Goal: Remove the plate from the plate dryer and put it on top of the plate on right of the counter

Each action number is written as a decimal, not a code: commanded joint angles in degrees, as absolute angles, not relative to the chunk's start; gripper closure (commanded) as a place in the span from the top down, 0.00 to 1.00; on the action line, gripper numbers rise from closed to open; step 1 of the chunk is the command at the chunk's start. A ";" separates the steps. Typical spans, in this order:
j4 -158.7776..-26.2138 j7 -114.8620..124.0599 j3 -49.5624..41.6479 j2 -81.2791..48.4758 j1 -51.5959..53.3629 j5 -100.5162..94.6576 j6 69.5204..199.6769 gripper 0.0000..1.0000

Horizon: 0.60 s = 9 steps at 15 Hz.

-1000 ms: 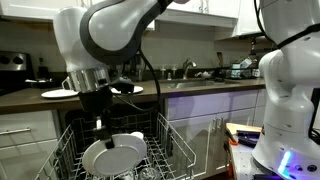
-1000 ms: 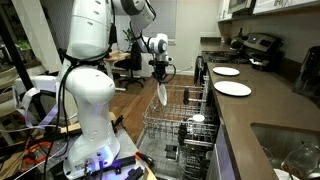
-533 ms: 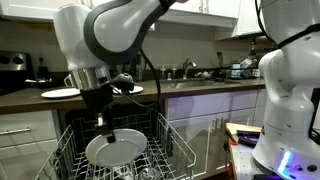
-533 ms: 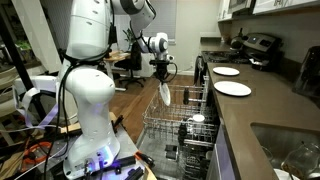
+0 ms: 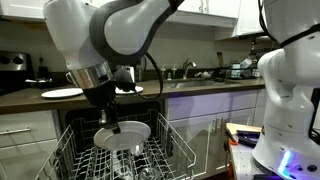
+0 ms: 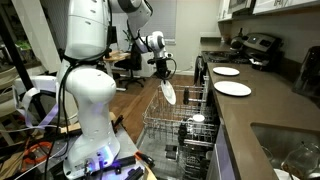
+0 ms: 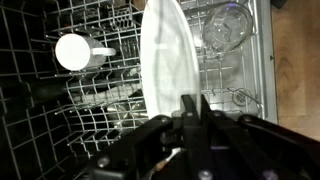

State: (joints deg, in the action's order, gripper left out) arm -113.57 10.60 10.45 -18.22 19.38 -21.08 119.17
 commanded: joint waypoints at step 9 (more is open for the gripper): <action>-112.42 27.74 9.68 -16.36 23.73 -35.87 106.98 0.02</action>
State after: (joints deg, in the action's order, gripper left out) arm -113.05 24.19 9.90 -17.66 22.46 -32.75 111.06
